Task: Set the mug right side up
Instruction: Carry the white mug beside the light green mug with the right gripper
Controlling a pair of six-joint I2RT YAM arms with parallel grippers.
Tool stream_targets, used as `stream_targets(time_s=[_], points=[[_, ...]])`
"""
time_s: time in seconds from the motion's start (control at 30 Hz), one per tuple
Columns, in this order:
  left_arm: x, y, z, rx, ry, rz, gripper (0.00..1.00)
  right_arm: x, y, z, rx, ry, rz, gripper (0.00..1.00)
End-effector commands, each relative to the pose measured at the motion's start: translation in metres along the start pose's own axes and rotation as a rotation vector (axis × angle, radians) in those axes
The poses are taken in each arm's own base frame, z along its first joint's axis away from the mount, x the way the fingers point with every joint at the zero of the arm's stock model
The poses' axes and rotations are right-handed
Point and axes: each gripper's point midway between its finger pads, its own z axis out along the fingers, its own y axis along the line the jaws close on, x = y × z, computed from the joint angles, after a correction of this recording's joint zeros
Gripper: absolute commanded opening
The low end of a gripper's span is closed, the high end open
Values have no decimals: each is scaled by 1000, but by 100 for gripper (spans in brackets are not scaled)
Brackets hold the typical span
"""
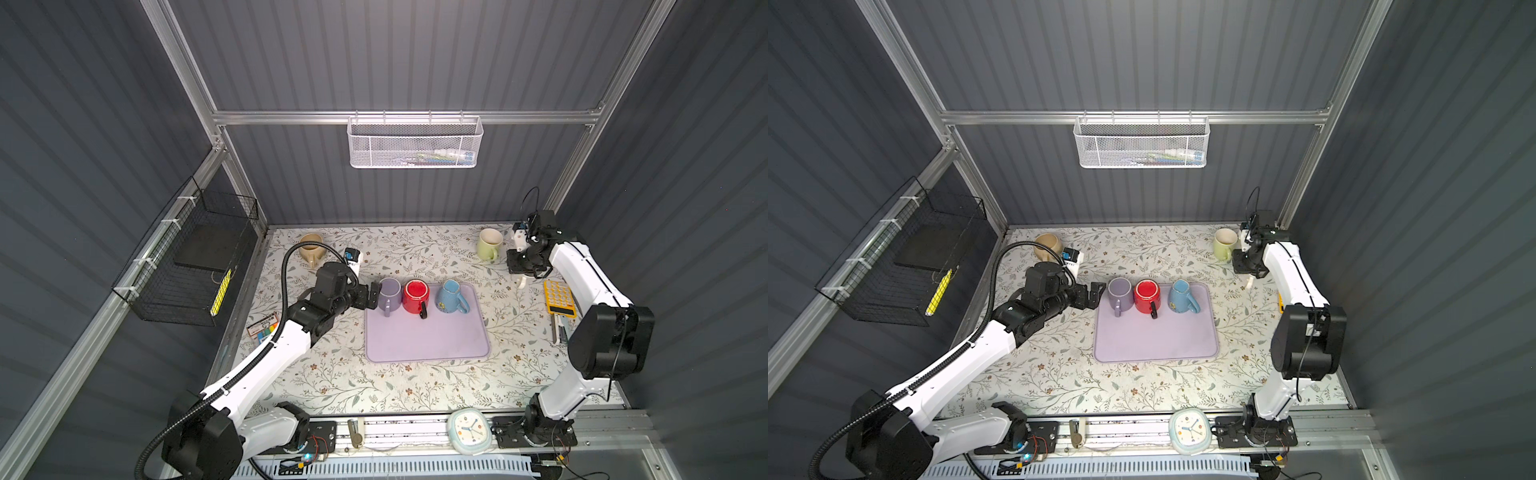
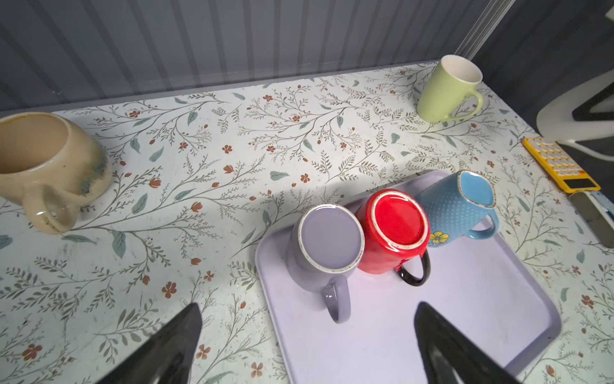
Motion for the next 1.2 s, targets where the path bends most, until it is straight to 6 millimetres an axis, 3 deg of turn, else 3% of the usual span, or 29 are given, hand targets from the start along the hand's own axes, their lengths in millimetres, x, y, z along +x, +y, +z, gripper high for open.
stream_targets(time_s=[0.0, 0.2, 0.6, 1.17], points=[[-3, 6, -8, -33, 10, 3, 100, -22, -16, 2, 21, -40, -29, 0], [0, 7, -14, -39, 28, 0, 100, -42, -30, 17, 12, -24, -53, 0], [9, 6, -23, -30, 68, -14, 100, -75, -36, 51, -41, -14, -92, 0], [17, 8, -37, -40, 90, -52, 99, -100, -45, 95, -54, 2, -120, 0]])
